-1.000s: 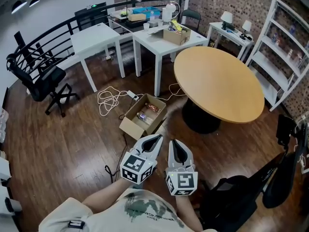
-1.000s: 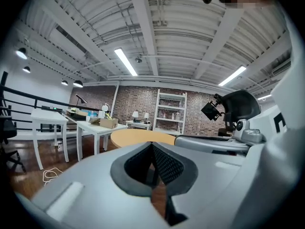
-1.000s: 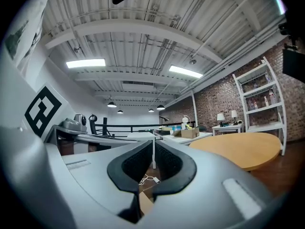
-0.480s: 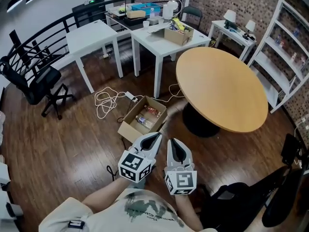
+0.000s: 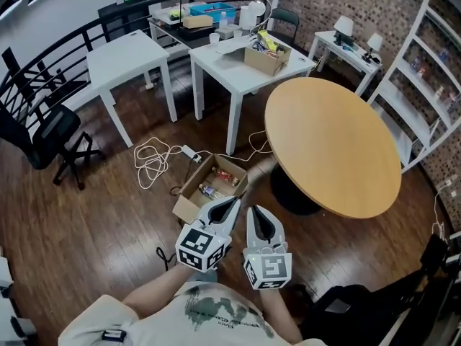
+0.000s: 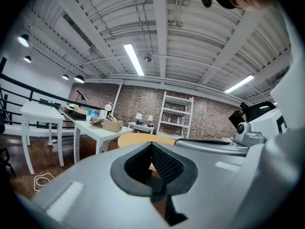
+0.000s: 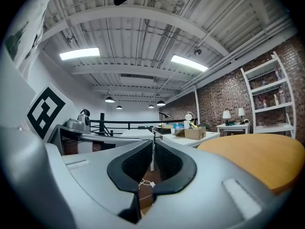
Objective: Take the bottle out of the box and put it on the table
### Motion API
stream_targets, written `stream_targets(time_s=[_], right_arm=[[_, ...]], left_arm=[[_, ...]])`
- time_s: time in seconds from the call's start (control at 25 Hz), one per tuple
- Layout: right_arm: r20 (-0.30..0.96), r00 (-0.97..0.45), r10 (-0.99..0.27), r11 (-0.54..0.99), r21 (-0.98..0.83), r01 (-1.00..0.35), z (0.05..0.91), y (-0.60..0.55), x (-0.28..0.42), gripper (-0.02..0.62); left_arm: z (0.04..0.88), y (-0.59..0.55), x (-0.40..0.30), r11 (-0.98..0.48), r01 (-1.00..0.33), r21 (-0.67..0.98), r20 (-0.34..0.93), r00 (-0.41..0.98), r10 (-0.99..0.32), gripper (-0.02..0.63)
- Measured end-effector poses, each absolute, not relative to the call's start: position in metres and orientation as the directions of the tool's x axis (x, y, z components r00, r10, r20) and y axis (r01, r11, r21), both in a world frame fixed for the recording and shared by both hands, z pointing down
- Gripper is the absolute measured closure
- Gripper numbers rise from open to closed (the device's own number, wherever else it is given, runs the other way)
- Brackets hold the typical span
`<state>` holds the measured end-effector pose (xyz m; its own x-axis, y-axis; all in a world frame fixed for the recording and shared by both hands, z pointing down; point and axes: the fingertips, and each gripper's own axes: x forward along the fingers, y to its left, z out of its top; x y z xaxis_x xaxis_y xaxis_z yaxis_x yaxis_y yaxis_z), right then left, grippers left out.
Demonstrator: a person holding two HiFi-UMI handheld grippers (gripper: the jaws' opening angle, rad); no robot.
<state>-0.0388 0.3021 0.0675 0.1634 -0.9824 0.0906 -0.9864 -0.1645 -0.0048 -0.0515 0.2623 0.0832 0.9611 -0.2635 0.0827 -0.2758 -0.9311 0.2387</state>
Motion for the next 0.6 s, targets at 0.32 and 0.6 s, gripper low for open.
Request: stream_targets(time_s=[0.32,0.6], right_arm=[[0.100,0.155,-0.983,-0.154,0.017,-0.988,0.067,0.237,-0.032,0.578],[0.106,0.147,-0.983,-0.145,0.030,-0.989,0.069,0.211,-0.029,0.574]], left_arm=[[0.091,0.199,-0.040,-0.921,-0.268,0.281,0.075,0.963,-0.258,0.606],[0.093,0.174,-0.033,-0.918,-0.260,0.298,0.065,0.965,-0.252,0.606]])
